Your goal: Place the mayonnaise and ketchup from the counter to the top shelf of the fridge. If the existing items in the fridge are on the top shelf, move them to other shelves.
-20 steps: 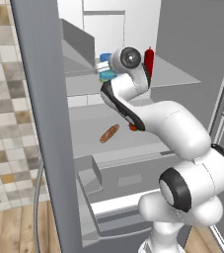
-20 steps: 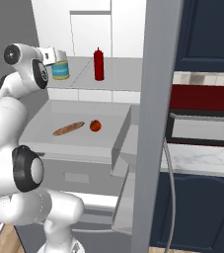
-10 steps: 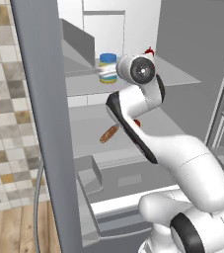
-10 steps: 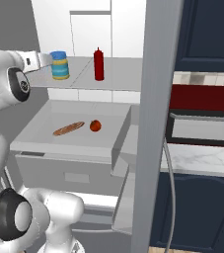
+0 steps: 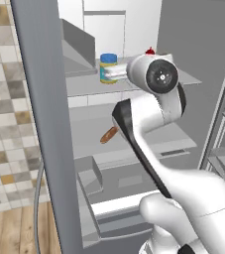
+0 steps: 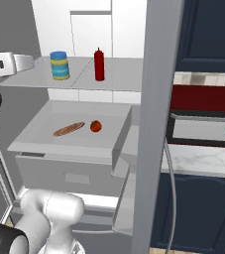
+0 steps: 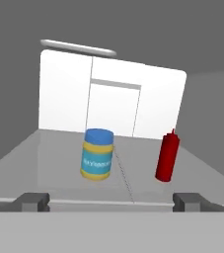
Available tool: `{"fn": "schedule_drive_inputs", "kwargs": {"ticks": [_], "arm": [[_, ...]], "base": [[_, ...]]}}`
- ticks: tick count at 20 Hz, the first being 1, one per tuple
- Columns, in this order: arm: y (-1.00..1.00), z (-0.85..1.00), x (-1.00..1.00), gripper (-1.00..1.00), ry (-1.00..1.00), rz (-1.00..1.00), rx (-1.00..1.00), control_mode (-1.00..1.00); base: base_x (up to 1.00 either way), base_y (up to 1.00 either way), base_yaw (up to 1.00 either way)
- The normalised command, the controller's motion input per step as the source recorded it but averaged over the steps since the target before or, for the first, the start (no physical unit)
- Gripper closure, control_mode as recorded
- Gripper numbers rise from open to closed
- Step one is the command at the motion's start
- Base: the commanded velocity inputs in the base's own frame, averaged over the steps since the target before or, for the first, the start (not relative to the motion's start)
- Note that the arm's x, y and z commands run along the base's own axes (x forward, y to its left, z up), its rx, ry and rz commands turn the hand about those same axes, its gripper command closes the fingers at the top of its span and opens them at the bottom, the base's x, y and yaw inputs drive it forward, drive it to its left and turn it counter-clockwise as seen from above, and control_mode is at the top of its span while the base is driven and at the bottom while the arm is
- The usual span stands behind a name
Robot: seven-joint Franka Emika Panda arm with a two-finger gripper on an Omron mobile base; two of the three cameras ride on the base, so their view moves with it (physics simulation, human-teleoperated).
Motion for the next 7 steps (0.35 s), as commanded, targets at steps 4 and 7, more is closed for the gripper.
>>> {"fn": "schedule_drive_inputs", "kwargs": {"ticks": [4, 7], "arm": [[-0.03, -0.2, -1.0, -1.0, -0.06, 0.0, 0.0, -1.0], [-0.09, -0.72, -1.0, -1.0, -0.01, 0.0, 0.0, -1.0]], "base": [[0.0, 0.0, 0.0], [0.0, 0.0, 0.0]]}}
